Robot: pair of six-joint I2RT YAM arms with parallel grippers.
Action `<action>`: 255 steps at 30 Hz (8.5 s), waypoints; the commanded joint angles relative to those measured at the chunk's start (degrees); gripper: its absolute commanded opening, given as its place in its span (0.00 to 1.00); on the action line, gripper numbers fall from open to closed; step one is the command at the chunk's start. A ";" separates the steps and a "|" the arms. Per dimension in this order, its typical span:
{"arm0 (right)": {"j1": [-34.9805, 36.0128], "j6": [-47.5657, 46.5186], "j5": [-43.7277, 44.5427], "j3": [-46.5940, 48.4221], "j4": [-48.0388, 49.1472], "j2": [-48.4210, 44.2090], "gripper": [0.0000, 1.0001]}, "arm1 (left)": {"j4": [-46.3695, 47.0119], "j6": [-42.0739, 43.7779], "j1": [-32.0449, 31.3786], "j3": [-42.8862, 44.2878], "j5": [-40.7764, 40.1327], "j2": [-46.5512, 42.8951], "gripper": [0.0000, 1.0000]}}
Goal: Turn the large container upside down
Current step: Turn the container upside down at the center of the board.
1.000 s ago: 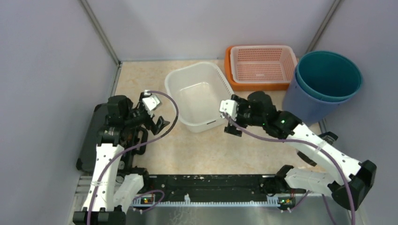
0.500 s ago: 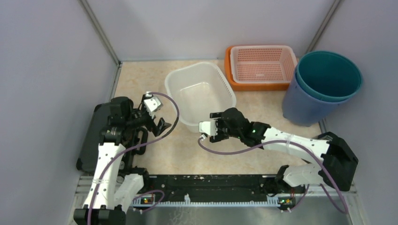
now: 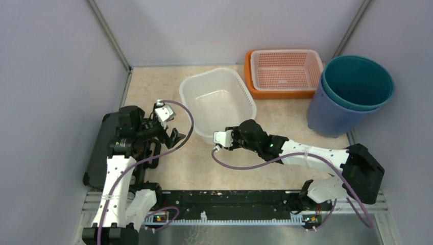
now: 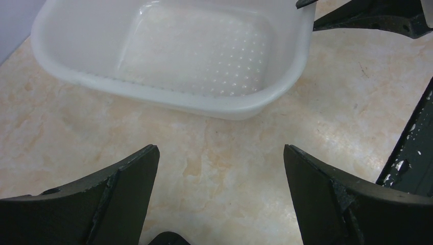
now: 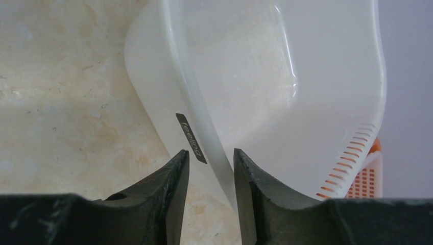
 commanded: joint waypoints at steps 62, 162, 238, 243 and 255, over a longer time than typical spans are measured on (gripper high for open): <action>0.76 12.49 -16.66 17.71 -20.00 -12.54 0.00 | -0.56 1.75 0.63 1.35 4.53 0.77 0.99; -48.47 85.62 -46.56 12.46 5.08 -6.10 0.00 | 0.34 3.48 0.54 1.85 12.24 4.72 0.99; -53.63 82.01 -42.70 0.51 14.59 -3.29 0.00 | -2.38 -7.35 -2.27 9.55 6.69 35.91 0.99; -53.63 81.74 -42.30 0.35 14.97 -2.76 0.00 | -1.42 -8.91 -2.28 9.71 8.71 38.17 0.99; -53.63 80.07 -41.40 -0.02 16.46 -0.07 0.00 | 3.15 -15.31 -2.59 12.11 13.85 42.23 0.97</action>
